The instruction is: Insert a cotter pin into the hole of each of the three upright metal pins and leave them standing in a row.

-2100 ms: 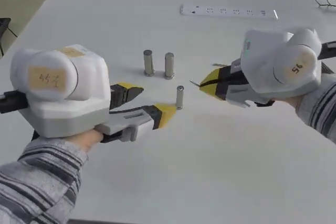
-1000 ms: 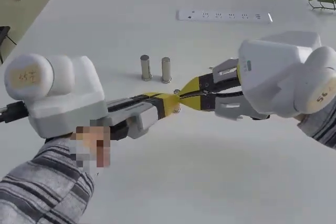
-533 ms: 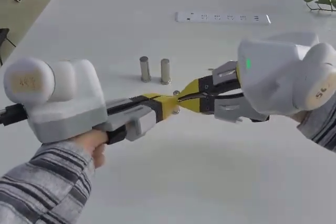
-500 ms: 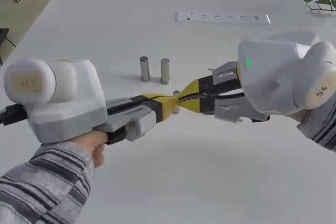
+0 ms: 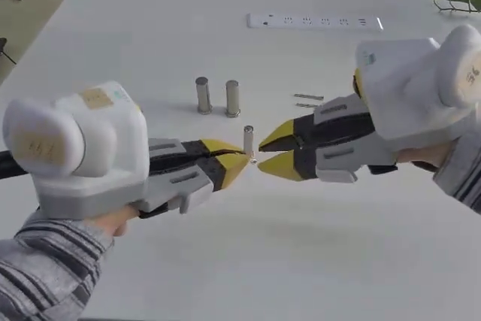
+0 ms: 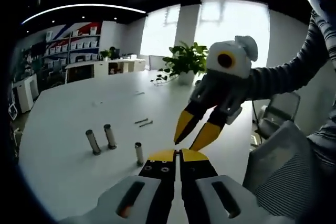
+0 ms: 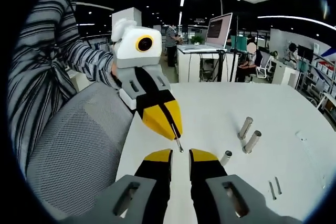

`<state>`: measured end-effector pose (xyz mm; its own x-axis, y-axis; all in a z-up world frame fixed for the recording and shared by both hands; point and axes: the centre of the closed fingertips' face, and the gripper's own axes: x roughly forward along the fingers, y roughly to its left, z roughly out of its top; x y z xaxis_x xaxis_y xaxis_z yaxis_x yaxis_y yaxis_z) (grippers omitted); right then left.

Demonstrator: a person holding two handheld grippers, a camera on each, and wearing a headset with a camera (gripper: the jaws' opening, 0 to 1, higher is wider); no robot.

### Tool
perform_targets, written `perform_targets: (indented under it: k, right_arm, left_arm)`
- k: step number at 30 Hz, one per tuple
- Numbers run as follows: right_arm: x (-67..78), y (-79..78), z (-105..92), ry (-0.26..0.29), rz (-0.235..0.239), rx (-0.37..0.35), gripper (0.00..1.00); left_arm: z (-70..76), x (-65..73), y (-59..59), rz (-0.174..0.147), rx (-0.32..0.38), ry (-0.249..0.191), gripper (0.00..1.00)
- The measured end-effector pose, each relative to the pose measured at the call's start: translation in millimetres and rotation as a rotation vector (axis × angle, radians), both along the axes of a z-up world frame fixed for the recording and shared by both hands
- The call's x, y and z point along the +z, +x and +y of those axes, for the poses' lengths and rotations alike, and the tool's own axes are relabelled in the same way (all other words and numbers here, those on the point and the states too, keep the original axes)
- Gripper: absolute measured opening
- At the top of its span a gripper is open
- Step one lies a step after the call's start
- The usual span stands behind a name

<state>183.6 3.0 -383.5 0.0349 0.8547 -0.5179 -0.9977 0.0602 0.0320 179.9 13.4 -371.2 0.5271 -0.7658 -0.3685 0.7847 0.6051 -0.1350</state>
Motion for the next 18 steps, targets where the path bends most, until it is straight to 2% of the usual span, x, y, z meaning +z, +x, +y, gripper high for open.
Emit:
perform_targets:
  k: [1, 3, 5, 11, 18]
  right_arm:
    - [0.5, -2.0, 0.3, 0.014, 0.018, 0.001, 0.08]
    - [2.1, -7.7, 1.5, 0.042, 0.064, 0.003, 0.08]
    - [2.3, -10.5, 1.8, 0.054, 0.088, 0.002, 0.08]
    - [1.0, -20.2, 4.1, 0.063, 0.116, 0.015, 0.06]
    - [-1.4, -25.1, 7.5, 0.069, 0.118, 0.015, 0.03]
  left_arm:
    - [-1.5, 1.9, -1.7, -0.017, -0.019, 0.000, 0.00]
    - [-2.4, 1.7, -3.8, -0.023, -0.037, 0.010, 0.00]
    - [-4.0, 1.7, -6.3, -0.021, -0.056, 0.007, 0.00]
    - [-6.2, 3.3, -10.4, -0.025, -0.079, -0.001, 0.00]
    - [-9.9, 5.9, -14.0, -0.030, -0.101, -0.013, 0.00]
